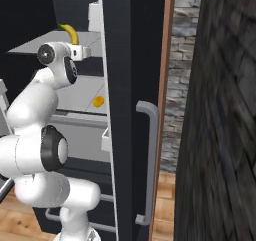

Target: Pick the banana and mango from the fridge and place them inside the tupperware on the counter.

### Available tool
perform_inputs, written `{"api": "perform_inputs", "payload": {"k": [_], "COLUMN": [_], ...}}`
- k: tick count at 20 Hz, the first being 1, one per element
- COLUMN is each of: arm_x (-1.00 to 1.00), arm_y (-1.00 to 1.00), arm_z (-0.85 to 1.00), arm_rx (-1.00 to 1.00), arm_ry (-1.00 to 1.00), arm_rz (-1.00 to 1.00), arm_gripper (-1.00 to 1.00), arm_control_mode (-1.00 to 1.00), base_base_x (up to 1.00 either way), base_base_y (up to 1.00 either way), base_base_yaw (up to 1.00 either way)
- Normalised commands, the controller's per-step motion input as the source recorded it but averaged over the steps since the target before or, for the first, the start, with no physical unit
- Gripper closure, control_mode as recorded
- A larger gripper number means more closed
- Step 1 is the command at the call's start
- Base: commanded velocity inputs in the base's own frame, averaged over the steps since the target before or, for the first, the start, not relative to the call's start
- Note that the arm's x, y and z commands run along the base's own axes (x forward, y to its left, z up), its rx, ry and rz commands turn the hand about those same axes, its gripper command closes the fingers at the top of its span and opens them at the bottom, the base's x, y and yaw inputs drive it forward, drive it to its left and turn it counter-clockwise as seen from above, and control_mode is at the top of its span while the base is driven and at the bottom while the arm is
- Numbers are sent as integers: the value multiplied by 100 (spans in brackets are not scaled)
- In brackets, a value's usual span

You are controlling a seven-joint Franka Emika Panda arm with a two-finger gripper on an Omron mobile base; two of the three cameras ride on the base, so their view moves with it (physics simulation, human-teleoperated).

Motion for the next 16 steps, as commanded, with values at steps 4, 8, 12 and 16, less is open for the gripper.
{"api": "perform_inputs", "payload": {"k": [4,8,12,16], "arm_x": [-100,-100,-100,-82], "arm_y": [3,2,0,-1], "arm_z": [97,33,-67,-79], "arm_rx": [0,0,-3,-8], "arm_ry": [42,33,3,0], "arm_rz": [0,0,0,0], "arm_gripper": [100,100,100,100], "arm_control_mode": [-100,-100,-100,-100], "base_base_x": [0,0,0,0], "base_base_y": [0,0,0,0], "base_base_yaw": [0,0,0,0]}}
